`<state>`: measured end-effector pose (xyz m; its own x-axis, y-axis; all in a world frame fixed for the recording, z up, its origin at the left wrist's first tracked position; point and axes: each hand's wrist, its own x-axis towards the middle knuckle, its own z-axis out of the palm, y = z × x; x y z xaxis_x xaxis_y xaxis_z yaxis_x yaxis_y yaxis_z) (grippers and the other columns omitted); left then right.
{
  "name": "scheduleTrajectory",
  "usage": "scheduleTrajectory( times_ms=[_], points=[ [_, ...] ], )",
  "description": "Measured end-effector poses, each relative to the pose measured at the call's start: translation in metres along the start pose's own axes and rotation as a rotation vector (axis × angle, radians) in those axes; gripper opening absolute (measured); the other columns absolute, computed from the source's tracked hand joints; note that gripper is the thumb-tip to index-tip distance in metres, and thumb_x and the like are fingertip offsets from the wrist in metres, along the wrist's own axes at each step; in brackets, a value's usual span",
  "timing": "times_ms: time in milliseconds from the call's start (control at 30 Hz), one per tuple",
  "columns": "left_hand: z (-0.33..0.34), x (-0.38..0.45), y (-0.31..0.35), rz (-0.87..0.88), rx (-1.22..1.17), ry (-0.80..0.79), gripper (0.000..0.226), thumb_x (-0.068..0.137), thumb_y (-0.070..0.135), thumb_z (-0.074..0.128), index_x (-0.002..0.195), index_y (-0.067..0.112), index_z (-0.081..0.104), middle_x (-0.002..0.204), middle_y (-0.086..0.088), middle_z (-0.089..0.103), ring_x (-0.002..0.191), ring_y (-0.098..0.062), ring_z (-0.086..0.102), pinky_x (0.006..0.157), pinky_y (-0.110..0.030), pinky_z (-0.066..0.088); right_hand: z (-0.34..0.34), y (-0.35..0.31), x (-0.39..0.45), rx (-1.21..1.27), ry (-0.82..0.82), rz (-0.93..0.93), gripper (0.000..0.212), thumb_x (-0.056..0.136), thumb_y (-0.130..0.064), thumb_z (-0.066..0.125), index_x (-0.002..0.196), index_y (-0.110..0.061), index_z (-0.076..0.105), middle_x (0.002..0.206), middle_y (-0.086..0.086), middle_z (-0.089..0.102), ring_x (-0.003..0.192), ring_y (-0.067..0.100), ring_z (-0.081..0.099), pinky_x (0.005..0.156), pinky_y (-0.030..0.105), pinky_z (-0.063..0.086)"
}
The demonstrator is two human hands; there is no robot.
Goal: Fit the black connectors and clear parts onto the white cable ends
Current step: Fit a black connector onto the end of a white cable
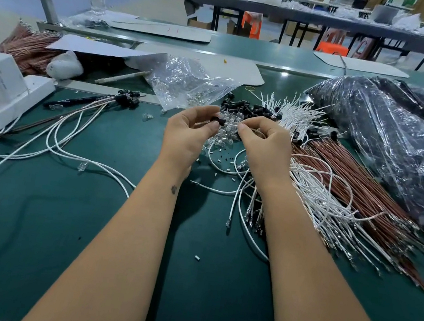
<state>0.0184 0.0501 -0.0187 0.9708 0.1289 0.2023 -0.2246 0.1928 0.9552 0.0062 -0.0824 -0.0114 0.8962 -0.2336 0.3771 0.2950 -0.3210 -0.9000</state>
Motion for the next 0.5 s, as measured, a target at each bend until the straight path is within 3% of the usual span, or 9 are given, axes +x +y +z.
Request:
scheduleTrajectory(
  times_ms=[133, 300, 500],
  points=[
    [0.0011, 0.0011, 0.0001, -0.025, -0.064, 0.01, 0.031, 0.086, -0.011, 0.06, 0.11, 0.009, 0.059, 0.089, -0.005, 0.066, 0.081, -0.014, 0.065, 0.08, -0.022, 0.054, 0.0002, -0.0006, -0.0002, -0.013, -0.011, -0.002, 0.023, 0.086, -0.016, 0.067, 0.066, -0.027, 0.066, 0.061, -0.01, 0.064, 0.057, 0.002, 0.055, 0.056, 0.02, 0.048],
    [0.0011, 0.0005, 0.0028, -0.076, -0.198, 0.025, 0.033, 0.085, -0.011, 0.062, 0.111, 0.007, 0.057, 0.084, -0.006, 0.066, 0.077, -0.014, 0.066, 0.08, -0.024, 0.056, -0.0004, -0.0008, -0.0023, -0.038, -0.038, -0.028, 0.023, 0.087, -0.017, 0.067, 0.067, -0.028, 0.066, 0.07, 0.008, 0.068, 0.057, 0.007, 0.052, 0.053, 0.018, 0.044],
    [-0.001, -0.0009, 0.003, -0.068, -0.126, 0.024, 0.026, 0.082, -0.008, 0.067, 0.1, 0.009, 0.06, 0.084, -0.005, 0.068, 0.076, -0.013, 0.068, 0.078, -0.024, 0.056, -0.0008, 0.0, -0.0019, -0.051, -0.048, -0.057, 0.022, 0.089, -0.014, 0.066, 0.071, -0.027, 0.065, 0.066, -0.002, 0.065, 0.06, 0.005, 0.055, 0.06, 0.025, 0.048]
  ],
)
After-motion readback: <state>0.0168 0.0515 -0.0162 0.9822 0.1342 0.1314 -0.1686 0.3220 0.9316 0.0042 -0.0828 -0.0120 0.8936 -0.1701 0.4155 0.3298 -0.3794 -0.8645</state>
